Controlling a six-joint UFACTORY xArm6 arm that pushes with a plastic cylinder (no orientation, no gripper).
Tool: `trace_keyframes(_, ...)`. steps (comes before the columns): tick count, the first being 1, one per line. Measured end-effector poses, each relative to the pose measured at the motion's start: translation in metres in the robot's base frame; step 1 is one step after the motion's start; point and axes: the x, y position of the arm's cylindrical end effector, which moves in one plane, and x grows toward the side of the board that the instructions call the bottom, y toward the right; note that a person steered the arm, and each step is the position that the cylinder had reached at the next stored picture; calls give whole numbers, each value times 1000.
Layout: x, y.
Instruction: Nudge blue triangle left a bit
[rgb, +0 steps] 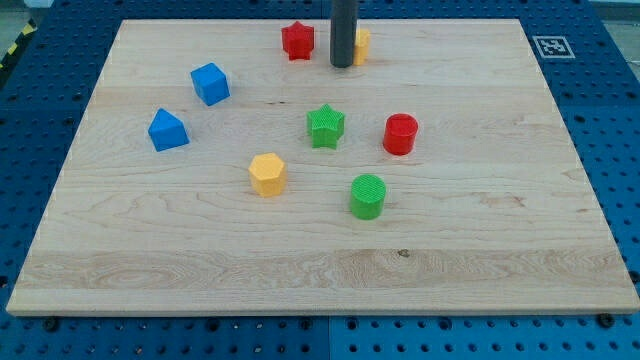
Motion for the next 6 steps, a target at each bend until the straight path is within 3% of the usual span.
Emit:
trace_keyframes(2,10,32)
trace_keyframes(3,28,3)
trace_keyframes(5,124,-141)
trace_keyframes(6,111,-213)
